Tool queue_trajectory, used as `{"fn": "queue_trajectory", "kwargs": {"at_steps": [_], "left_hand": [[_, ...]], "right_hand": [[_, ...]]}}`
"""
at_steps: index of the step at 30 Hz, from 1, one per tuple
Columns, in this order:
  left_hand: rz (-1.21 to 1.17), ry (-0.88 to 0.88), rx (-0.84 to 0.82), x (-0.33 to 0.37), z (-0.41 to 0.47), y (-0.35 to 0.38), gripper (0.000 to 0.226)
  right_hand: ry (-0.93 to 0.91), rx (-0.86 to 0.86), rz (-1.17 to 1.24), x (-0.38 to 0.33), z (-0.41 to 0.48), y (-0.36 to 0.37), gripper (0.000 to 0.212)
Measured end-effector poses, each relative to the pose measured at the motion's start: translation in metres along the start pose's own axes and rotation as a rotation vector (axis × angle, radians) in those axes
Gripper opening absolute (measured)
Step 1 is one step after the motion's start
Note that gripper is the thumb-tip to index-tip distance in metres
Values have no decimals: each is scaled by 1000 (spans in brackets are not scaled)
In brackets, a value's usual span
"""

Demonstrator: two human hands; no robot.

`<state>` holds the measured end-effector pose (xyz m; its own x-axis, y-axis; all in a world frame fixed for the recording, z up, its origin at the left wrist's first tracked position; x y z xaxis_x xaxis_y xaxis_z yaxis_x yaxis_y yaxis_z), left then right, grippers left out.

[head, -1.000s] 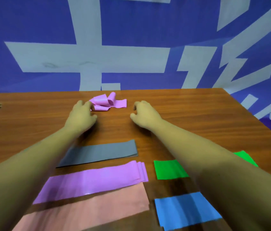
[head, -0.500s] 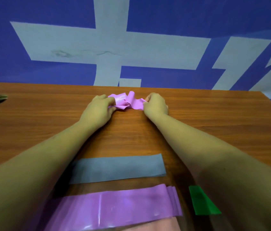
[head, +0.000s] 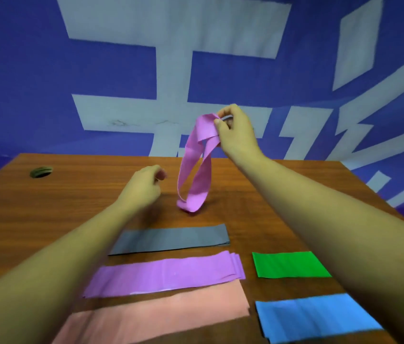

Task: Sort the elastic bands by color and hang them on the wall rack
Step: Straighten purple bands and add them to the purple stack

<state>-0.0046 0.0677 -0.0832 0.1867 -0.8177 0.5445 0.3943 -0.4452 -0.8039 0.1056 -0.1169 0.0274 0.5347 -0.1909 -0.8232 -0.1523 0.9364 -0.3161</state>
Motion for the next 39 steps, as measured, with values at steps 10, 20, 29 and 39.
{"fn": "queue_trajectory", "kwargs": {"at_steps": [10, 20, 29, 39], "left_hand": [[-746, 156, -16, 145, -57, -100, 39], [-846, 257, -166, 206, -122, -116, 4], [-466, 98, -465, 175, -158, -52, 27], [-1075, -344, -430, 141, -148, -49, 24]], "right_hand": [[-122, -38, 53, -143, -39, -90, 13], [14, -59, 199, -163, -97, -145, 18], [64, 83, 261, -170, -113, -165, 15], [202, 280, 141, -125, -108, -192, 19]]}}
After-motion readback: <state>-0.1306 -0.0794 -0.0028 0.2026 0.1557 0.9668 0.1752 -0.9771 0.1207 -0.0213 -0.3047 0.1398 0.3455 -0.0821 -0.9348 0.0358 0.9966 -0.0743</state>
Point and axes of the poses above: each hand's wrist, its own z-axis towards the middle knuckle, its own y-axis out of the palm, x = y × z, the point moved 1 cm from there along z, towards the middle knuckle, and after that the axes turned 5 degrees about z, right-handed, at the moved point
